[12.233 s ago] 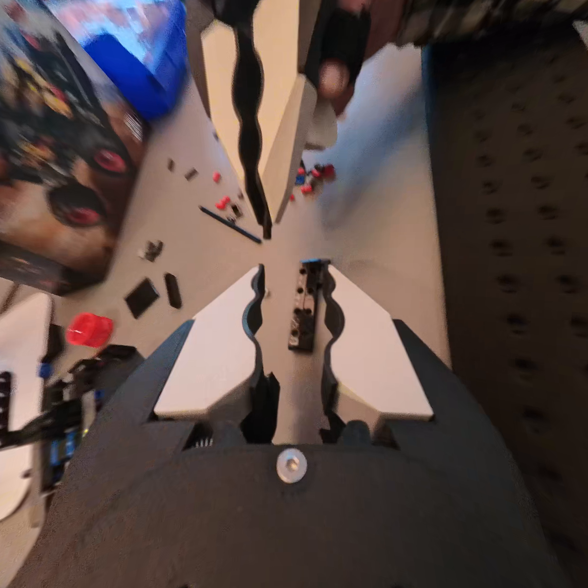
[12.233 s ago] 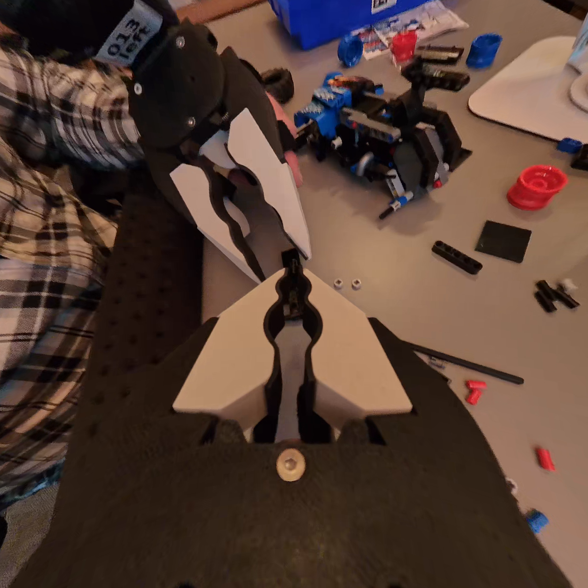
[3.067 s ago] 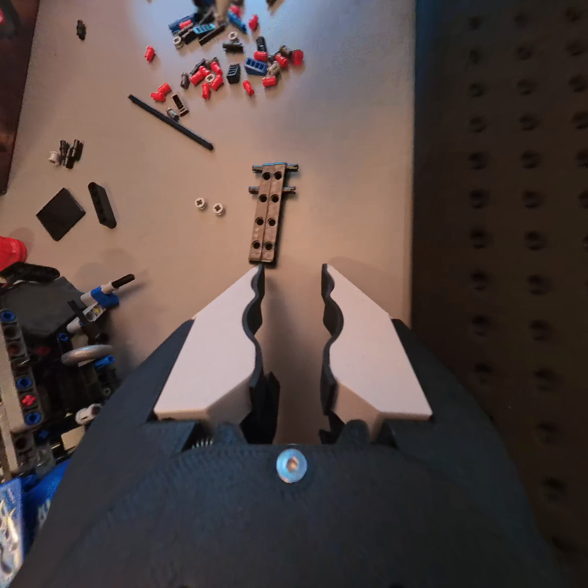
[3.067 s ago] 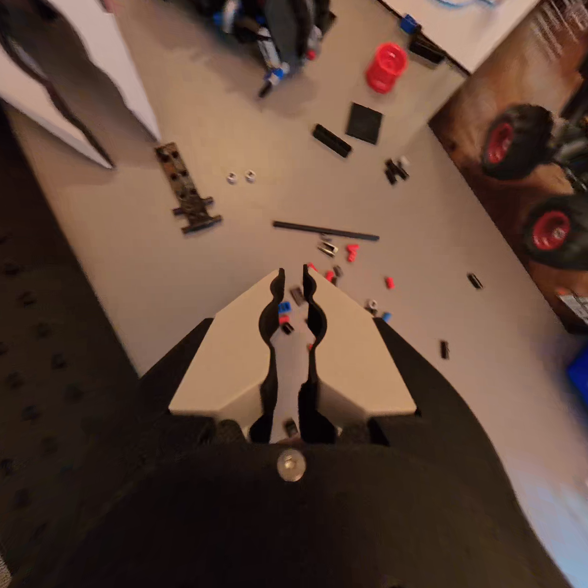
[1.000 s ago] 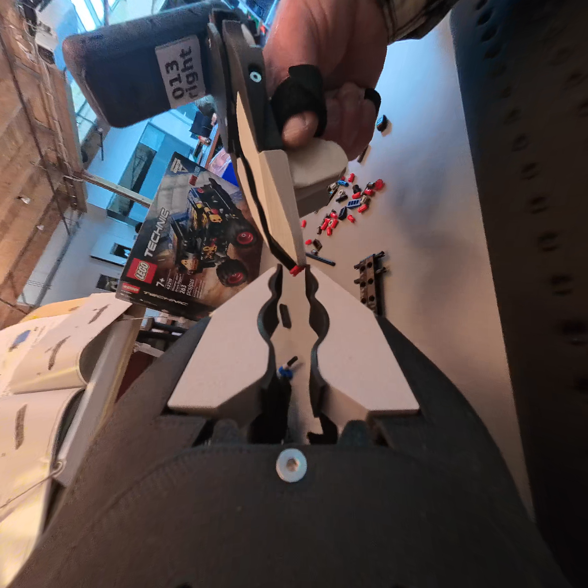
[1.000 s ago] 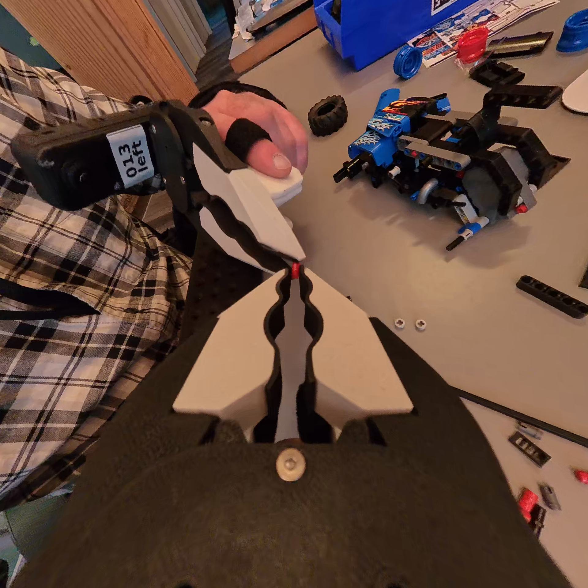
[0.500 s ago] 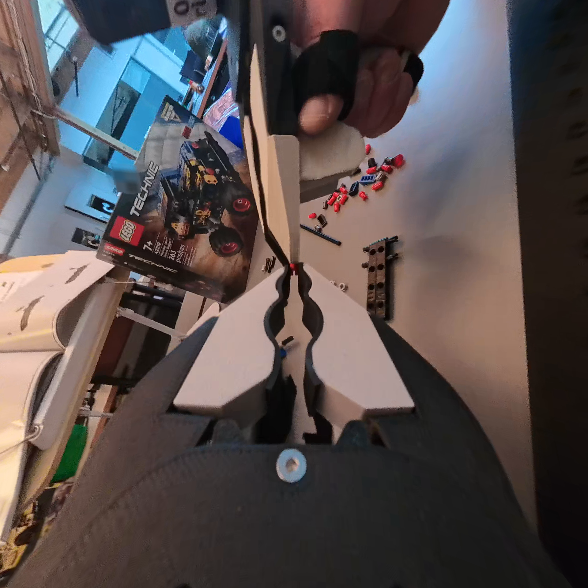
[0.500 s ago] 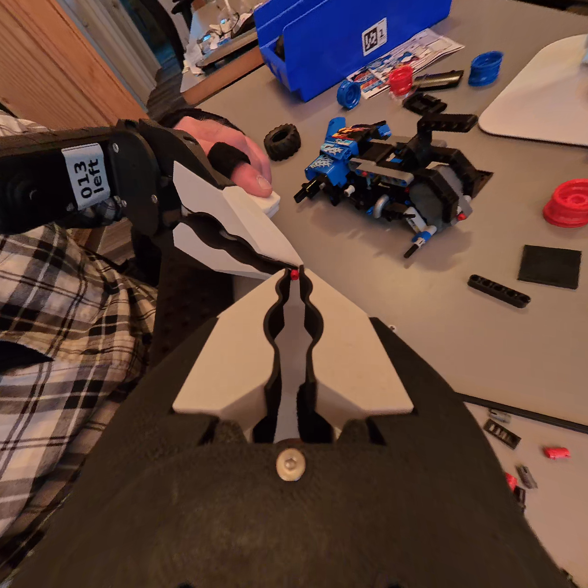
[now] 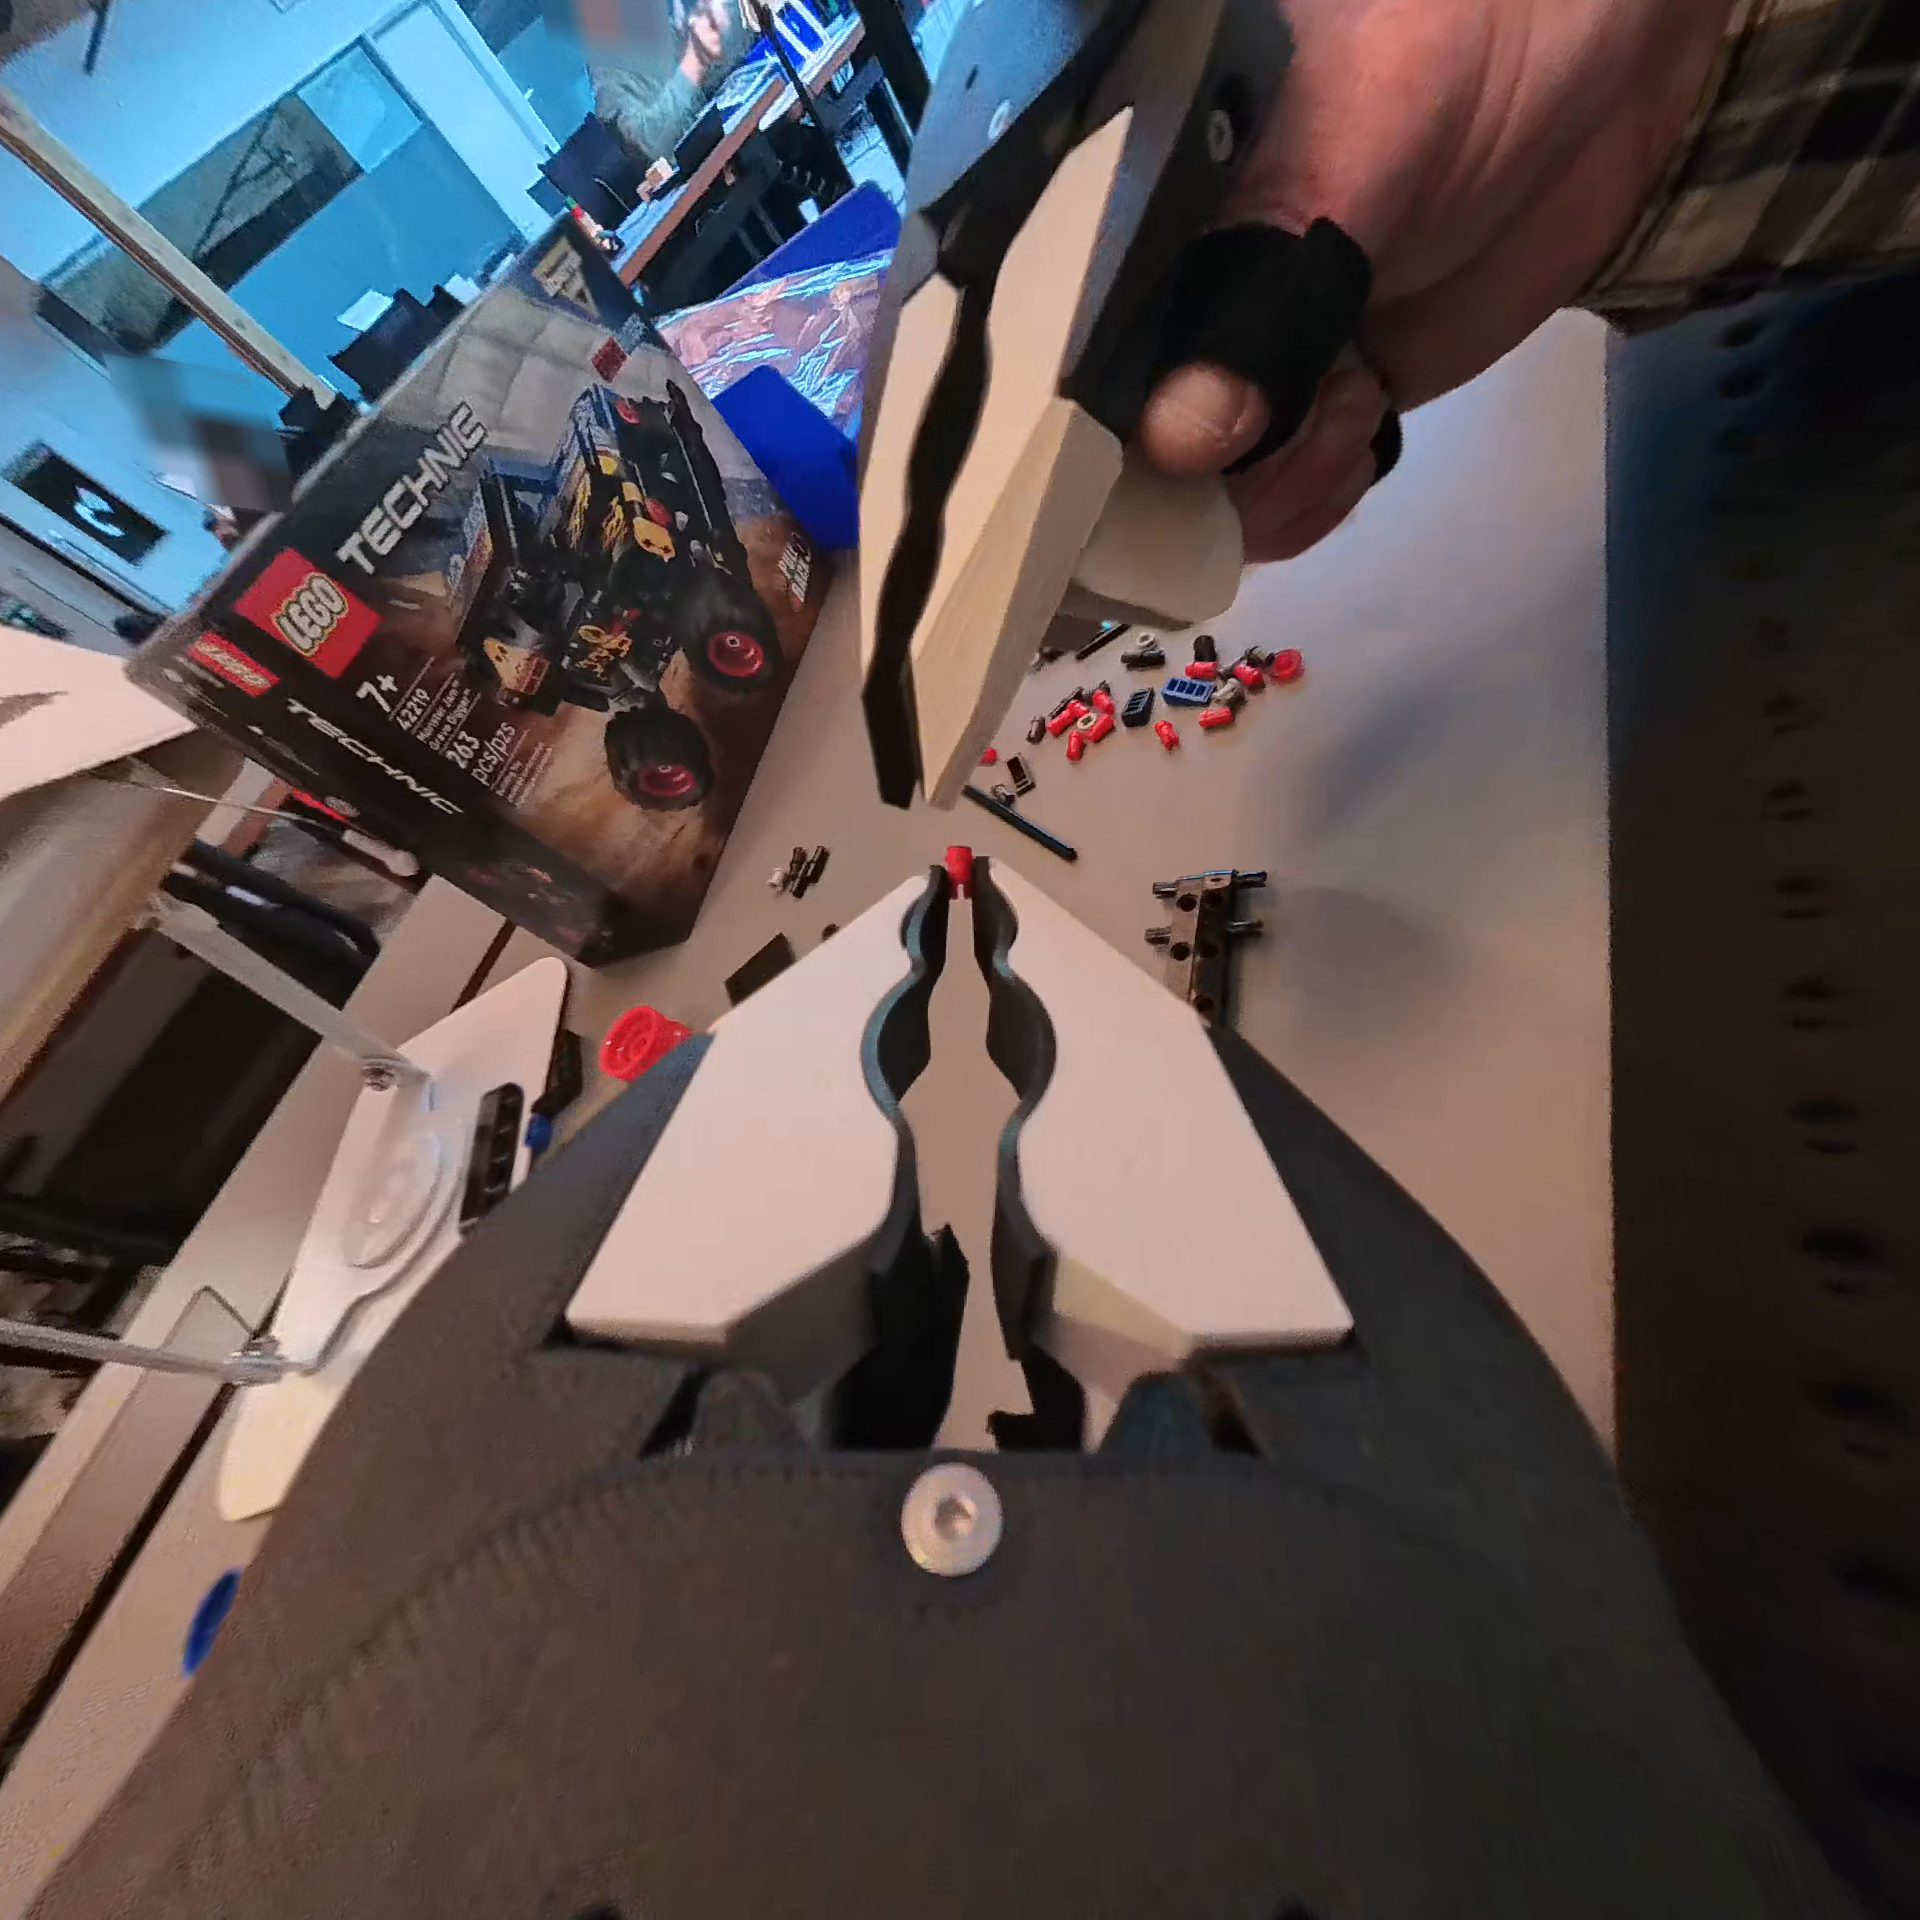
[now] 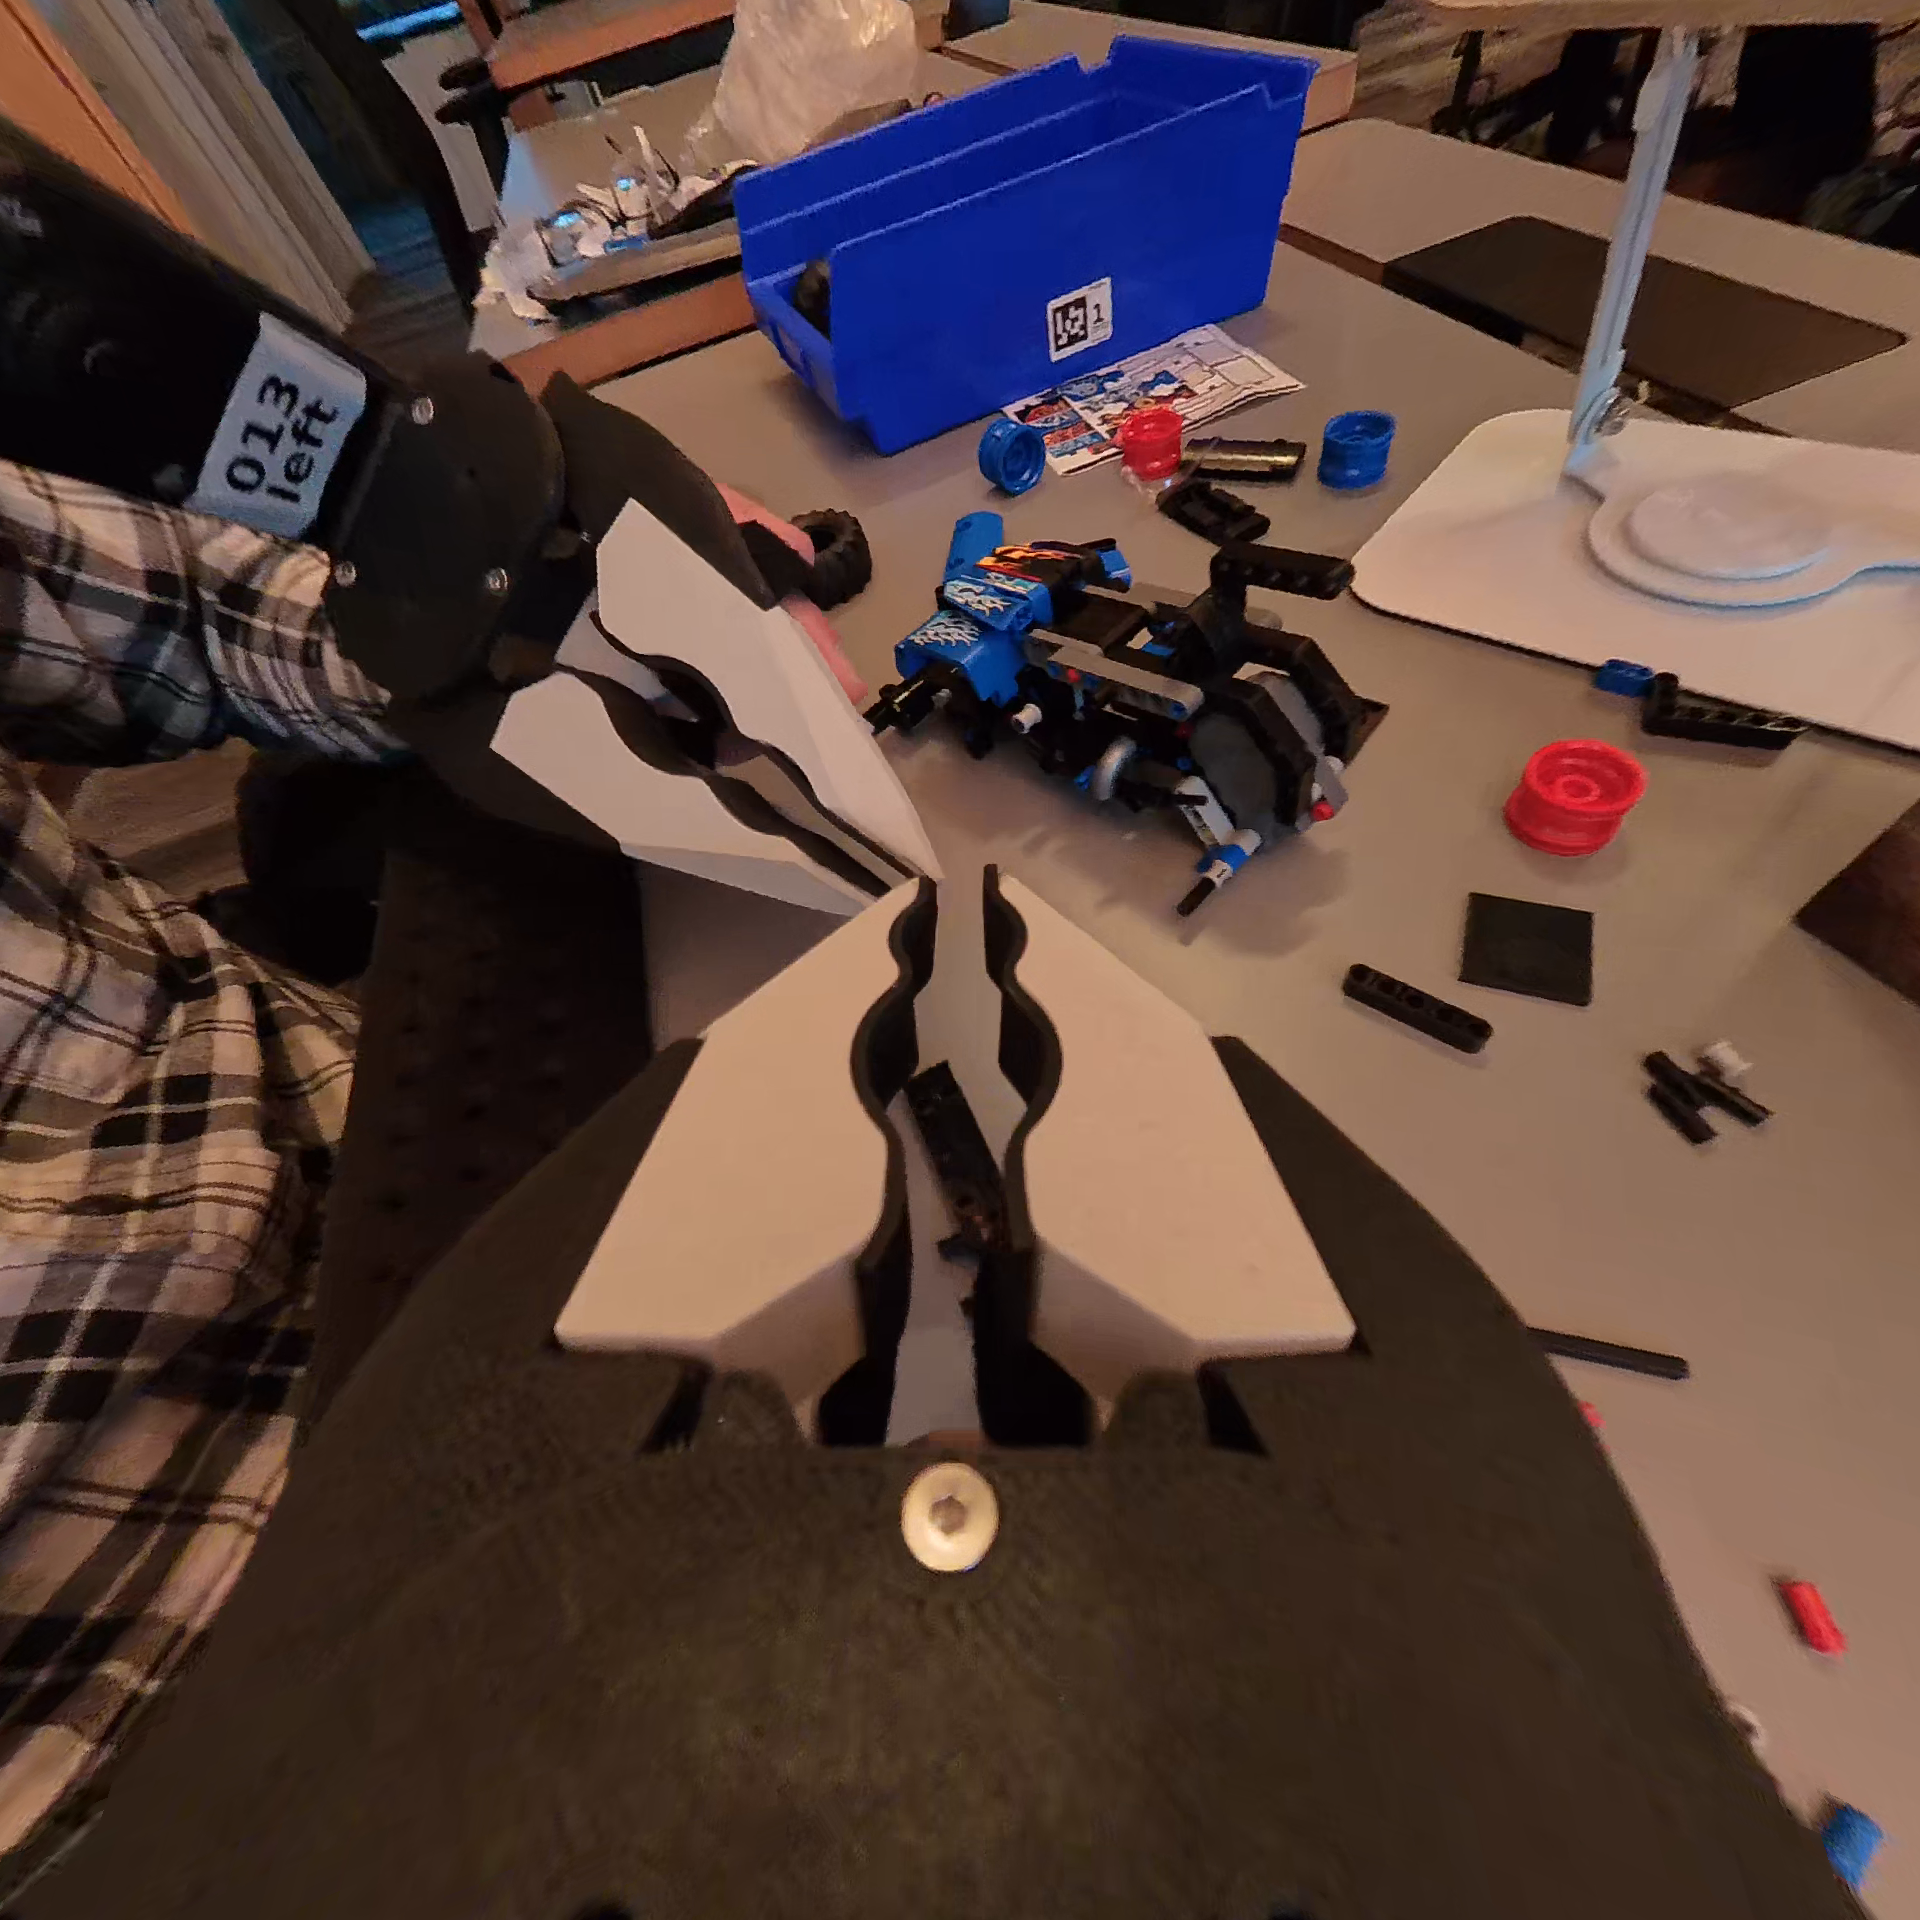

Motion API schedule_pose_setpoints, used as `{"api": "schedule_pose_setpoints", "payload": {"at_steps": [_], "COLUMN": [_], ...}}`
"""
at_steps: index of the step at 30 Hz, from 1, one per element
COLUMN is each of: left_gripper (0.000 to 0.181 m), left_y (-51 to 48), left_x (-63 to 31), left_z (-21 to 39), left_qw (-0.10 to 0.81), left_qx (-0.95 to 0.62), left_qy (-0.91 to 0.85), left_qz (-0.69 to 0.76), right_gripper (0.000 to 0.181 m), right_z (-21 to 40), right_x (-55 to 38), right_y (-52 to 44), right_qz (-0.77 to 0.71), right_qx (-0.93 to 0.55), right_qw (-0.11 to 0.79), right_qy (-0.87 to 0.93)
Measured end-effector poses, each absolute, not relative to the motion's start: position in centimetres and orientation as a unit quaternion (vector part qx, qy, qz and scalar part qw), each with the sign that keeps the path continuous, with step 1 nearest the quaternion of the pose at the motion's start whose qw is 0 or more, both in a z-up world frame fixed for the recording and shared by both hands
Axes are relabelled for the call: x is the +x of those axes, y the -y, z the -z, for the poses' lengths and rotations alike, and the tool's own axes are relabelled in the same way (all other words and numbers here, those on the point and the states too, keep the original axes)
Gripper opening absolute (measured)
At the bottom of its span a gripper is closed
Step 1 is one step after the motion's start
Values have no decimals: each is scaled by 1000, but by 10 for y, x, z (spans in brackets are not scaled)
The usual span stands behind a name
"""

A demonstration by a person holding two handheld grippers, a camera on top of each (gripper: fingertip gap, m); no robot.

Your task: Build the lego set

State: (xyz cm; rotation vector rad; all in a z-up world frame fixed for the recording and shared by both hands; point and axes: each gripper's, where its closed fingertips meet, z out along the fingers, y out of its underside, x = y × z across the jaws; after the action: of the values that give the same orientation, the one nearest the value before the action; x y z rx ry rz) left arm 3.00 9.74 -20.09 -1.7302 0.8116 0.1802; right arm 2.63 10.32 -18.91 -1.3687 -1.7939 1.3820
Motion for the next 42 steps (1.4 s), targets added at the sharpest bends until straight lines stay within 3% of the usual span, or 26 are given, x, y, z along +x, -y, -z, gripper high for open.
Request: {"api": "schedule_pose_setpoints", "payload": {"at_steps": [17,23,35,42], "left_gripper": [2,2,2,3], "left_y": [-101,-101,-99,-99], "left_x": [32,33,38,40], "left_z": [200,200,197,197], "left_qw": [583,586,582,584], "left_qx": [-756,-753,-710,-705], "left_qy": [-297,-299,-375,-380], "left_qz": [21,23,-127,-134], "right_gripper": [8,6,3,2], "right_z": [195,195,193,193], "right_x": [29,30,35,36], "right_y": [-100,-96,-92,-92], "right_qz": [-433,-459,-542,-541], "right_qx": [-453,-457,-491,-485], "right_qw": [325,298,202,210], "right_qy": [708,702,652,654]}}
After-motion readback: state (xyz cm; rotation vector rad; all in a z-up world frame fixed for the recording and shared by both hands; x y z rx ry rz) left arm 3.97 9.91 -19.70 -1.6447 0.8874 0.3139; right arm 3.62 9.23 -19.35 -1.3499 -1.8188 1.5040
